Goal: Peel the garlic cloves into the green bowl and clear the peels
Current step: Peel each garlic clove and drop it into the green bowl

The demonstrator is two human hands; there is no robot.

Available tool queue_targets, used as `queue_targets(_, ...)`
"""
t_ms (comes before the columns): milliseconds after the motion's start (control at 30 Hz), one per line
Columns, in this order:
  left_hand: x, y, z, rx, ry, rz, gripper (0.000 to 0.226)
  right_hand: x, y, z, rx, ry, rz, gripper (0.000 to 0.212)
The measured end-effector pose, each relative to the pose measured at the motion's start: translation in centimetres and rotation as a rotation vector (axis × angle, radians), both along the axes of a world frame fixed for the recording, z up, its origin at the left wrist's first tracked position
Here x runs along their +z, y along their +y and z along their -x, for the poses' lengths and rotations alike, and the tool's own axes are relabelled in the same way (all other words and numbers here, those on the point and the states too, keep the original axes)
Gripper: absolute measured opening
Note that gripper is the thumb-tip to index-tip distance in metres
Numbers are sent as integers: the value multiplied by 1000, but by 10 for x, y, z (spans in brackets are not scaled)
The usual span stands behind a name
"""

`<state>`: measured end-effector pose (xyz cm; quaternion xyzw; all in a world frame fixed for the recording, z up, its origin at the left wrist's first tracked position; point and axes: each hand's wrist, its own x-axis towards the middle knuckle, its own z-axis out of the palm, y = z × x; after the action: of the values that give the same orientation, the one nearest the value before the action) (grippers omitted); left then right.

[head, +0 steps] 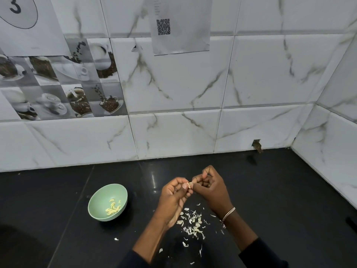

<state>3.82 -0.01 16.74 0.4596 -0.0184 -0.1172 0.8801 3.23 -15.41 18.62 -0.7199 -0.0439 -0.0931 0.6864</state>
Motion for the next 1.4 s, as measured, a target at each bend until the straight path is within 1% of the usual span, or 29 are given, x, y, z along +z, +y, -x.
queue_targets(167, 0, 0, 1, -42, -59, -56, 22, 1, -1, -1, 16, -11, -33, 38)
queue_targets(267, 0, 1, 1, -26, -68, -60, 21, 2, -1, -1, 12, -17, -46, 36)
queue_targets(433, 1, -1, 0, 25, -41, -18, 13, 0, 0, -3, -2, -26, -47, 36)
queue_targets(533, 0, -1, 0, 49, -3, 34, 14, -2, 0, -4, -1, -32, -55, 34)
queue_targets(633, -2, 1, -1, 75, 54, 98, 15, -4, -3, -5, -7, -28, -60, 25)
queue_targets(700, -5, 3, -2, 93, 92, 129, 18, -6, -5, -5, 17, 4, -28, 13)
queue_targets(733, -6, 4, -3, 99, 105, 136, 19, -8, -6, -5, 30, 23, -2, 10)
queue_targets(800, -10, 6, -4, 106, 126, 146, 20, -13, -8, -5, 36, 74, 43, 17)
queue_targets(867, -14, 7, -6, 109, 146, 141, 21, -18, -10, -6, 30, 122, 99, 17)
queue_targets(1000, -25, 7, -7, 109, 199, 106, 19, -35, -14, -7, 28, 165, 312, 2)
queue_targets(1167, -36, 8, -9, 109, 277, 75, 15, -61, -17, -16, 59, 221, 630, 23)
queue_targets(1200, -38, 9, -9, 114, 293, 65, 15, -63, -17, -16, 63, 252, 649, 23)
queue_targets(1267, -43, 10, -8, 122, 325, 28, 12, -68, -16, -15, 66, 314, 594, 11)
queue_targets(1300, -46, 11, -7, 128, 342, 8, 11, -70, -14, -15, 64, 328, 571, 14)
queue_targets(1367, -53, 13, -6, 140, 376, -39, 12, -77, -13, -16, 49, 363, 572, 34)
queue_targets(1400, -57, 14, -5, 145, 391, -60, 13, -79, -13, -17, 46, 378, 576, 37)
